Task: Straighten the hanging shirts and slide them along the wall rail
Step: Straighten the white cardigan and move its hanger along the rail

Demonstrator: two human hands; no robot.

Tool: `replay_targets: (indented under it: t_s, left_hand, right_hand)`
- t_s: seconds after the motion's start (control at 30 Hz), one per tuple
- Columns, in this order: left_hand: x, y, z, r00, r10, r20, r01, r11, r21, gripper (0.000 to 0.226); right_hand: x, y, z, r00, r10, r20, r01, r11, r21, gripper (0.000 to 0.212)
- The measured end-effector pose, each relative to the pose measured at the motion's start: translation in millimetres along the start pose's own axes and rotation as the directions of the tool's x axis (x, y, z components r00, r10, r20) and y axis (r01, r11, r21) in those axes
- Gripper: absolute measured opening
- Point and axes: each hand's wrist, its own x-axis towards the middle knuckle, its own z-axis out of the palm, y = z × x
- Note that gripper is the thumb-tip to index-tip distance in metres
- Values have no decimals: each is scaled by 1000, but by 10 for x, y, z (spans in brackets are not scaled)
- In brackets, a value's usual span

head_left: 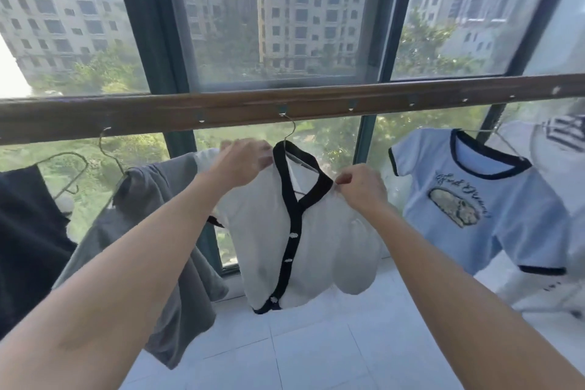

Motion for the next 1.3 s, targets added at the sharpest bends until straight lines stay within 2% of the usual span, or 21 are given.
replay_targets:
  t_s: [0.13, 0.23, 0.33, 0.4, 0.43, 0.5, 0.57, 0.6, 0.67, 0.73, 0.77, 0.93, 1.03, 1.1, 1.17, 1.3]
  left_hand:
    - [120, -116, 117, 998, 57, -3, -56, 965, -257, 20]
    - [192, -176, 166, 995, 96, -12, -95, 947, -308, 18]
    - [232, -202, 186, 991, 132, -3, -126, 936, -328, 21]
    - [236, -208, 200, 990, 139, -2, -132, 930, -344, 21]
    - [234, -210, 199, 990, 144, 0, -134, 922, -363, 22]
    - [216, -198, 212, 988, 151, 16, -133, 909, -394, 24]
    - [192, -194, 227, 989, 144, 31, -117, 896, -427, 25]
    - [184, -201, 235, 990, 137, 37, -106, 890, -444, 24]
    - [161, -220, 232, 990, 137, 37, -105, 881, -462, 23]
    - [130, -225, 193, 987, 157, 31, -126, 882, -454, 24]
    - [117, -218, 166, 986, 165, 31, -134, 881, -453, 26]
    - [70, -347, 103, 997, 73, -26, -77, 892, -446, 24]
    - [14, -637, 71, 995, -66, -76, 38, 946, -321, 19]
    - [-53, -845, 18, 988, -152, -12, 148, 972, -184, 26]
    - [-105, -909, -53, 978, -156, 137, 167, 983, -71, 35]
    - [-90, -641, -178, 976, -57, 210, 95, 979, -178, 56]
  right_hand:
    - [31, -37, 5, 999, 11, -40, -12, 1000, -20, 25]
    - [67, -73, -44, 997, 12, -83, -11, 1000, 4, 24]
    - [105, -160, -133, 976, -3, -218, 23, 996, 88, 23]
    - [122, -231, -195, 965, -40, -261, 84, 984, 158, 18]
    - [119, -281, -213, 969, -81, -232, 119, 981, 155, 14]
    - [92, -319, -186, 988, -144, -59, 150, 984, 99, 7]
    - [34, -292, -110, 984, -118, 136, 110, 992, 61, 21]
    - [-1, -274, -71, 981, -91, 172, 81, 995, 64, 28]
    - [-64, -250, -35, 983, -107, 147, 97, 992, 78, 18]
    - [-89, -234, -34, 985, -113, 127, 103, 991, 81, 45]
    - [-94, -235, -52, 986, -104, 126, 95, 993, 72, 49]
    - [-121, -261, -151, 986, -108, 127, 106, 994, 26, 47]
    - [-170, -231, -232, 993, -89, 72, 91, 995, -29, 52]
    - [-175, -202, -269, 996, -70, 49, 74, 995, -72, 50]
    - [-190, -186, -289, 997, -53, 62, 59, 994, -97, 49]
    - [-209, -179, -265, 997, -69, 32, 71, 996, -62, 48]
